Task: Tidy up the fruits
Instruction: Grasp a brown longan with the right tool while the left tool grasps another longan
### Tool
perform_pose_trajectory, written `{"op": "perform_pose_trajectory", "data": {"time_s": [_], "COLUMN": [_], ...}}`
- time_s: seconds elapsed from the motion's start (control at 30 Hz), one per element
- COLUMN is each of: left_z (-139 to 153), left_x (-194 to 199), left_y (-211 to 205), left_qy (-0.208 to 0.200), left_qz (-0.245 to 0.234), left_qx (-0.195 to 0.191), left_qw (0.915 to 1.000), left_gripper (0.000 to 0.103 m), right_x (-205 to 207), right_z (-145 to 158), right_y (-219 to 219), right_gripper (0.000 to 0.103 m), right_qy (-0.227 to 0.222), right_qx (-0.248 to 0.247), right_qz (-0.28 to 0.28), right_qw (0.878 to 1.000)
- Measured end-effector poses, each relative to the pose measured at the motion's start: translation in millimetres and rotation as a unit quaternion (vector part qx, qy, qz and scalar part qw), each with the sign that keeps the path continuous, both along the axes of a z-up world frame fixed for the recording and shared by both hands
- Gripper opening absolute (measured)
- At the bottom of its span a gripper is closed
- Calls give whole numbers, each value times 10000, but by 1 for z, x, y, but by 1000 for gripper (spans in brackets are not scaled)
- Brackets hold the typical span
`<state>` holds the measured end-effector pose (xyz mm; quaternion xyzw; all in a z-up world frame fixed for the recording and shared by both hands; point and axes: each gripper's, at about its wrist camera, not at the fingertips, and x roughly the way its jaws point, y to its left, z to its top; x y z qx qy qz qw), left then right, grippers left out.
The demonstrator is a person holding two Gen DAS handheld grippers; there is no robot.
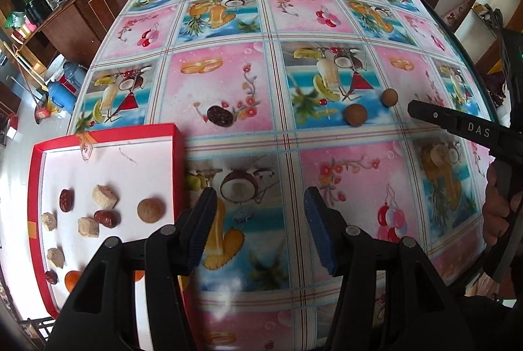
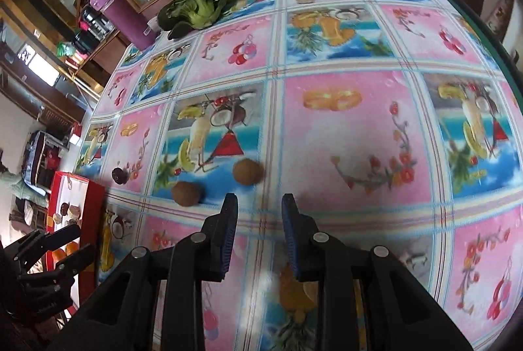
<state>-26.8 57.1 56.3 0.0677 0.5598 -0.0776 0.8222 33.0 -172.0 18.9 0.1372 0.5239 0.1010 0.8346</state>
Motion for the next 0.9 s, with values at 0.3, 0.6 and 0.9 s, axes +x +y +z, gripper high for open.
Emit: {"op": "perform_pose_trajectory", "data": {"time_s": [0.3,0.6,0.9], "left_z": [2,-1,-19], "left_x": [21,40,62], "left_y": [-18,-40,-75], "left_qy": [-140,-218,-5], "left_qz": [21,-269,-532], "left_qx": [-13,-288,-577], "left_qw": [9999,9990,9969], "left_gripper": [66,66,66], "right_x": [33,21,-7], "right_z": [-10,-14,-15], "right_y": [25,6,-16], "right_gripper": [34,21,21], "right_qy": [211,205,198], "right_qx": [-518,-553,-479], "right_qz": [443,276,188], "right_qw": [9975,9979,9985]}}
